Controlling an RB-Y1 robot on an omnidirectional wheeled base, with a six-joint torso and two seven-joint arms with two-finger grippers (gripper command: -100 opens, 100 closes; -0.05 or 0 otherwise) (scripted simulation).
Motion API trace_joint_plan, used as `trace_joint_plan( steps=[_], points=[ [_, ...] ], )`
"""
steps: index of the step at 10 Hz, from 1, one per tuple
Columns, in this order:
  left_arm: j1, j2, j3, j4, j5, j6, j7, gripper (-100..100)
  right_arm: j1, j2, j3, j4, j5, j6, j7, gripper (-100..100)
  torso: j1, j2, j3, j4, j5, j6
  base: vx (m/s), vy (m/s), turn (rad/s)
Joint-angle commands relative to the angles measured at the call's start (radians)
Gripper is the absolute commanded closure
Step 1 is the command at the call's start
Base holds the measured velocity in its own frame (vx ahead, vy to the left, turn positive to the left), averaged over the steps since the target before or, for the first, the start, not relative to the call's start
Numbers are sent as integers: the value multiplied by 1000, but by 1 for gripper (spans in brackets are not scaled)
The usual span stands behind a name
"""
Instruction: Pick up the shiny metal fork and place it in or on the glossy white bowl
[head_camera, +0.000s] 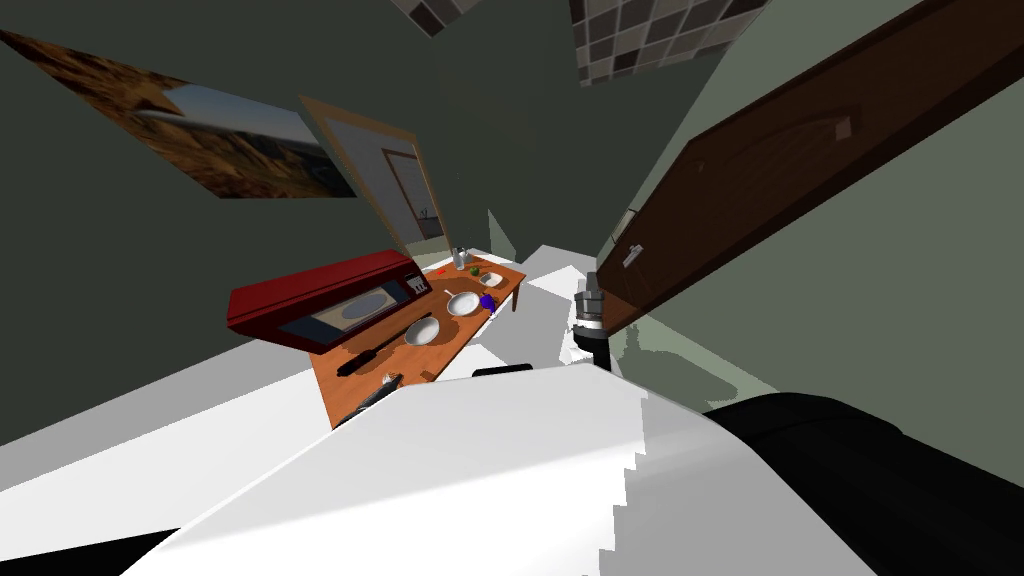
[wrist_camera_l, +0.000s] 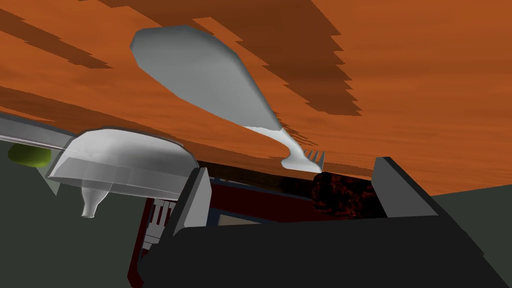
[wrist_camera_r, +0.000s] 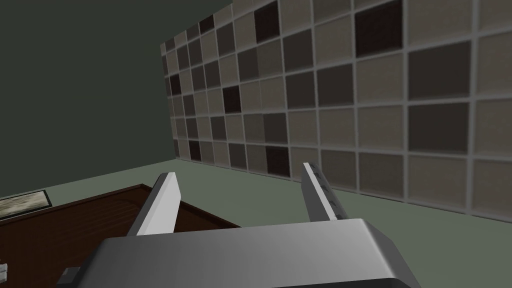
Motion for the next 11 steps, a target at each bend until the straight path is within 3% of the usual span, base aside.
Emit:
trace_joint_plan(
  steps=[1, 2, 10, 11],
  points=[
    [0, 0, 0, 0, 0, 0, 0, 0, 0, 0, 0, 0, 0, 0, 0, 0, 0, 0, 0, 0, 0, 0, 0, 0, 0],
    [-36, -11, 9, 32, -2, 11, -6, -100, 0, 0, 0, 0, 0, 0, 0, 0, 0, 1, 0, 0, 0, 0, -43, 15, -107],
    [-179, -55, 45, 161, -8, 55, -31, -100, 0, 0, 0, 0, 0, 0, 0, 0, 1, 5, 3, 1, 0, 0, -72, 24, -87],
    [-167, -53, 42, 148, -8, 53, -29, -100, 0, 0, 0, 0, 0, 0, 0, 0, 1, 5, 3, 1, 0, 0, -29, 4, -17]
  ],
)
